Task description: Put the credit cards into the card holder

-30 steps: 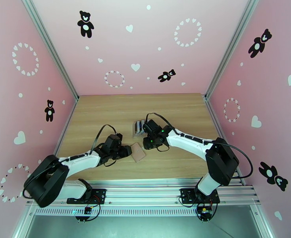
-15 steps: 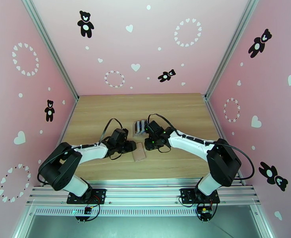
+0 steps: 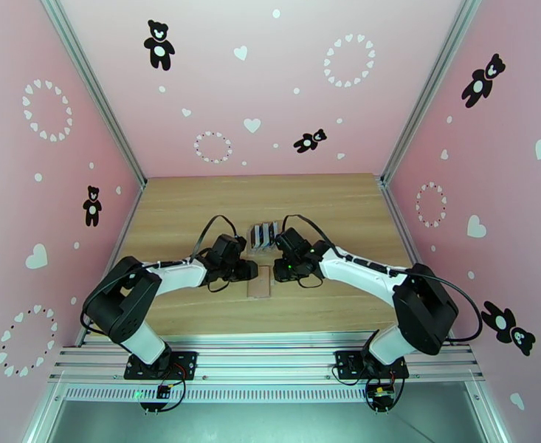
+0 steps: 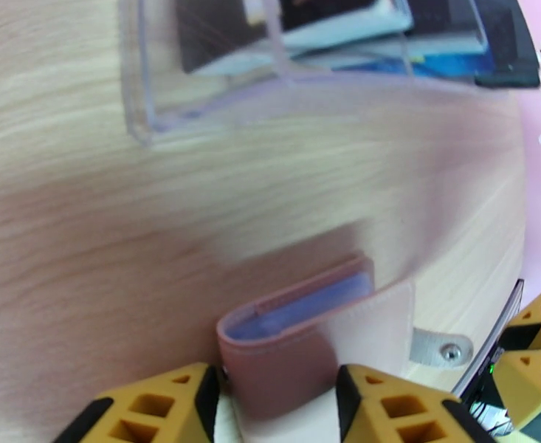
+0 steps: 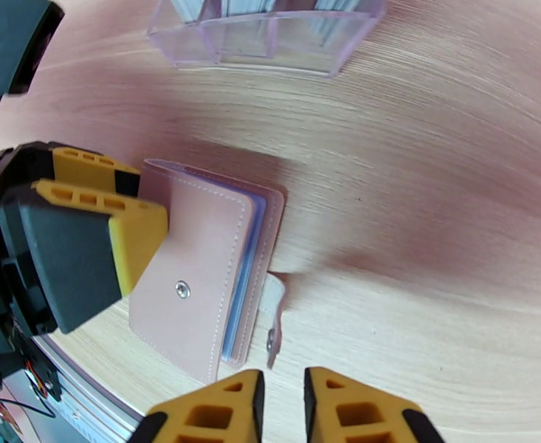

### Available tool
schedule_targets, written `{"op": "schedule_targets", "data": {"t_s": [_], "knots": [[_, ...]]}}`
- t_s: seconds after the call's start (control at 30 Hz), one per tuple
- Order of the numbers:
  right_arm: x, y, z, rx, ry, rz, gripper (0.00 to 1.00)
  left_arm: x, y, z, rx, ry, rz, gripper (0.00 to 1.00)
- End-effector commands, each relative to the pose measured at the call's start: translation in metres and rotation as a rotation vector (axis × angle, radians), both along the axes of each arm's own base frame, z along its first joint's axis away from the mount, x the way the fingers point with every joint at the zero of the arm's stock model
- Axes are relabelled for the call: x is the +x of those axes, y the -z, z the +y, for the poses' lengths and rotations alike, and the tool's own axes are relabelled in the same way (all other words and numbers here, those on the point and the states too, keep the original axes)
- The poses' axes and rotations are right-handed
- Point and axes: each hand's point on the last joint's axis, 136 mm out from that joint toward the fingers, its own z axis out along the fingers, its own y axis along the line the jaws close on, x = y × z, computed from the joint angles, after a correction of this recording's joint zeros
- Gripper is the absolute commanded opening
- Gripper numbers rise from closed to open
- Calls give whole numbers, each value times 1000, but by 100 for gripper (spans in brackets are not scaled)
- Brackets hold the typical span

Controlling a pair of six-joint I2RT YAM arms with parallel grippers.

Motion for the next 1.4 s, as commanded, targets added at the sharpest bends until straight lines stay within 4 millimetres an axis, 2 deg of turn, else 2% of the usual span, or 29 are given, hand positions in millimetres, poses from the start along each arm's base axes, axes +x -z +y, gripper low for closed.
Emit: {"op": "schedule_targets", "data": {"t_s": [0.0,0.17,0.5,0.8,1.37], "knots": [[-1,-6,-2,32,42,-2,24,-17,-1,-1,-16,84,3,50],[-2,-2,0,38,50,13,24,-25,8,2,-11,95,24,47],[-2,5,5,43,42,32,23,-24,12,2,4,96,34,37],[-3,13,9,44,33,59,22,-24,25,5,42,88,66,35],[-6,23,7,31,38,81,21,-23,25,7,51,82,62,35]]}}
